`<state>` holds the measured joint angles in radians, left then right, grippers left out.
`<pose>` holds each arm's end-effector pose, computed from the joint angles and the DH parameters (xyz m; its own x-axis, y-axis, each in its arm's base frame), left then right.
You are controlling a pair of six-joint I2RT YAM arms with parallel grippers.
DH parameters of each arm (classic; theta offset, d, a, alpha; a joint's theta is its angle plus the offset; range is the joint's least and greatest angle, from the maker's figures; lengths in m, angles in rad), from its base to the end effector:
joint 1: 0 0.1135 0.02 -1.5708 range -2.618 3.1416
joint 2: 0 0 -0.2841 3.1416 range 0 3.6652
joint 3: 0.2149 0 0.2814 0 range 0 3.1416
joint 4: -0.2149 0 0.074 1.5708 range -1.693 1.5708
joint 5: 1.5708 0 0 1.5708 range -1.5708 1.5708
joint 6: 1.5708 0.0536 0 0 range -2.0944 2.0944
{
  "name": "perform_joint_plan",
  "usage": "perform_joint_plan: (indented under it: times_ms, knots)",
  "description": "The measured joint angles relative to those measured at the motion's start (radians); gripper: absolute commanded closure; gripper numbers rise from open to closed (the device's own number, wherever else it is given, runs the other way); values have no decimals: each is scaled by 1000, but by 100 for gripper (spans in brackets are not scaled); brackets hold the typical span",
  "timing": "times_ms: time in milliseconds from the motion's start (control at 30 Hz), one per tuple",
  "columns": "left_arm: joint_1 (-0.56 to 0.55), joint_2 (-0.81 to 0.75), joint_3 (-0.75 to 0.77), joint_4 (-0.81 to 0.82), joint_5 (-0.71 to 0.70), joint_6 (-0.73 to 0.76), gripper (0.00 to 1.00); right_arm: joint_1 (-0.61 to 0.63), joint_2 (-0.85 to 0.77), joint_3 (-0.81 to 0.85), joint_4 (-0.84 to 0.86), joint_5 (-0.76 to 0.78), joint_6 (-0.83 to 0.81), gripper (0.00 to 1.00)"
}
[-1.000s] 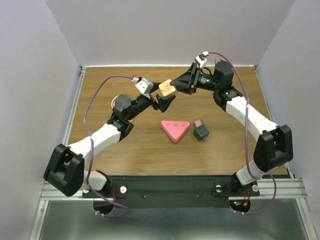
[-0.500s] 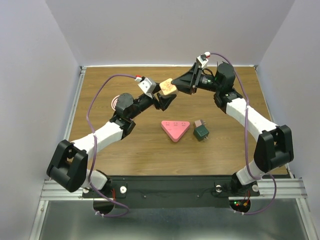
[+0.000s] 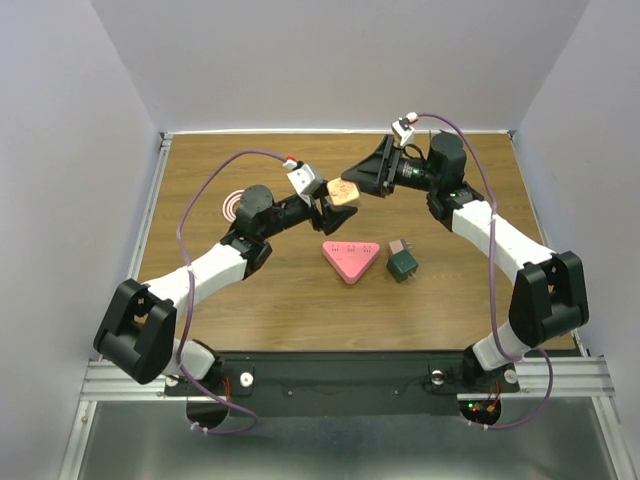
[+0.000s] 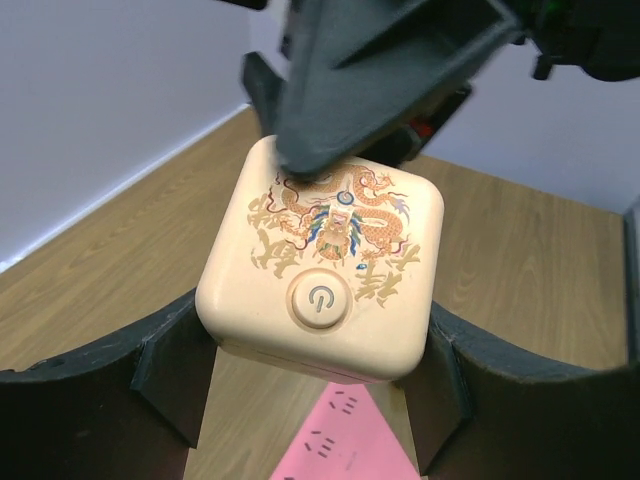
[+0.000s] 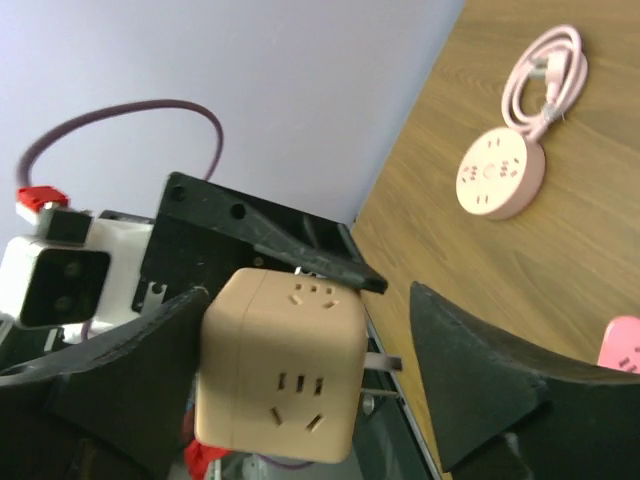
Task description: Insert the plug
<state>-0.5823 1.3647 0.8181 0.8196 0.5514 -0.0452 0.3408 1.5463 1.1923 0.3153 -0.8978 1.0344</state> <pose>0.2712 -0.2122 0.3322 0.1848 -0.1677 -0.9684 0.8991 0.4268 0.0976 0.3621 0.1729 0.3543 -0.8307 0.2739 -0.4847 -0.4515 0.1779 0.8744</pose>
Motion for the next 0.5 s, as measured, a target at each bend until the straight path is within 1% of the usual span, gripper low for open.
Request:
perform_joint_plan:
  times_ms: [67,167,400,500]
  knots:
    - [-8,-1,0,-17,38,1,100,0,1,-17,-4,8,-27,5]
    - [-11,-1,-10,-46,75,1,100,-6,1,-49,-13,17,-66,2]
    - [-12,-1,-40,-108,111,13,100,-21,8,-88,-46,50,-168,0]
    - [-12,-1,-37,-155,133,43,100,-43,-3,-90,-80,81,-261,0]
